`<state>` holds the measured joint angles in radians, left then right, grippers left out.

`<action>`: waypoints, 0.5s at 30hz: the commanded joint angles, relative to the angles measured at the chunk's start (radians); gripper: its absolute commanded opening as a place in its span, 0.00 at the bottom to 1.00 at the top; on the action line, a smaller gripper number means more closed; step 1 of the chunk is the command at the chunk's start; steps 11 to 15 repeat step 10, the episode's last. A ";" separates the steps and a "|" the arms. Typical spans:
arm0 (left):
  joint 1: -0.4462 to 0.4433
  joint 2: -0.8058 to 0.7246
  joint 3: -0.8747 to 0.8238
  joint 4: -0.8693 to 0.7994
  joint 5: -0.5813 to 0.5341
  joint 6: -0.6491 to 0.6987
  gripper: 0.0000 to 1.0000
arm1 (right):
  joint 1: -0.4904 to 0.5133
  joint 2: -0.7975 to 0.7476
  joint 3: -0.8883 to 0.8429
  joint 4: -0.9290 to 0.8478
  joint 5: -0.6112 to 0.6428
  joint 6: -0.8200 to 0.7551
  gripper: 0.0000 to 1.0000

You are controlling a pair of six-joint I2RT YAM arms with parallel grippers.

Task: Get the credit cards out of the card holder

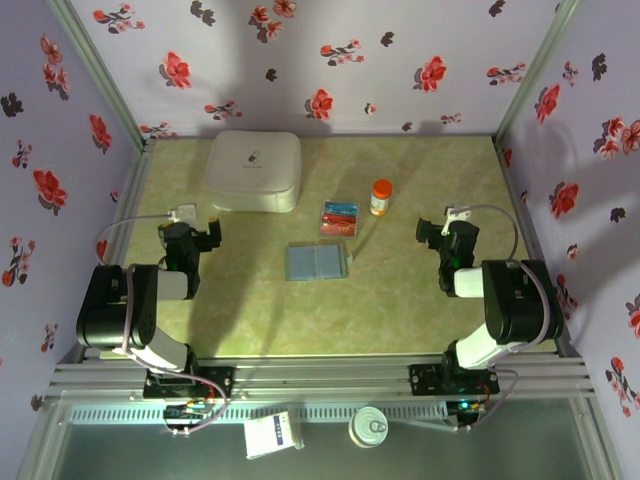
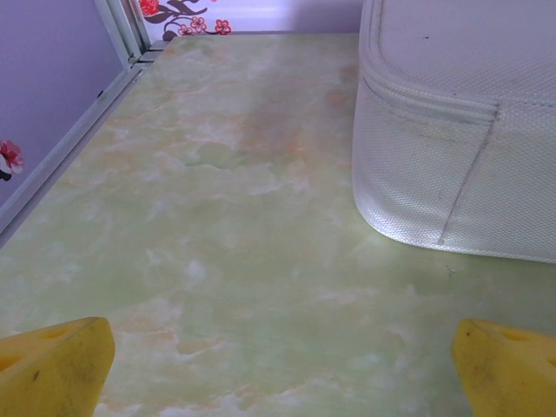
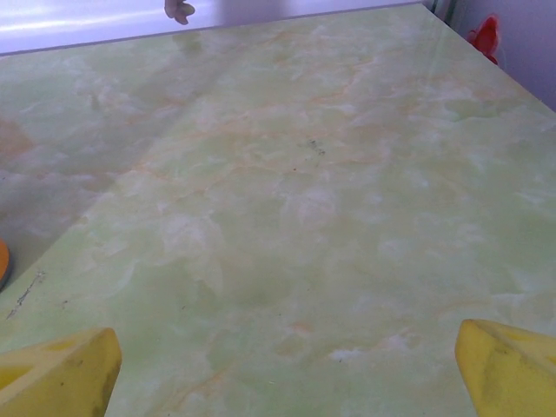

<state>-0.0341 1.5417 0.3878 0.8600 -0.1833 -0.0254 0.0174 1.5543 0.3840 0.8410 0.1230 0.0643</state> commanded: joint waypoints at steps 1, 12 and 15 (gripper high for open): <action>0.016 0.005 0.010 0.025 0.011 0.009 1.00 | -0.007 0.003 0.015 0.023 0.026 0.020 0.99; 0.017 0.005 0.010 0.025 0.012 0.008 1.00 | -0.006 0.003 0.016 0.020 0.012 0.018 0.99; 0.017 0.005 0.010 0.025 0.012 0.008 1.00 | -0.006 0.003 0.016 0.020 0.012 0.018 0.99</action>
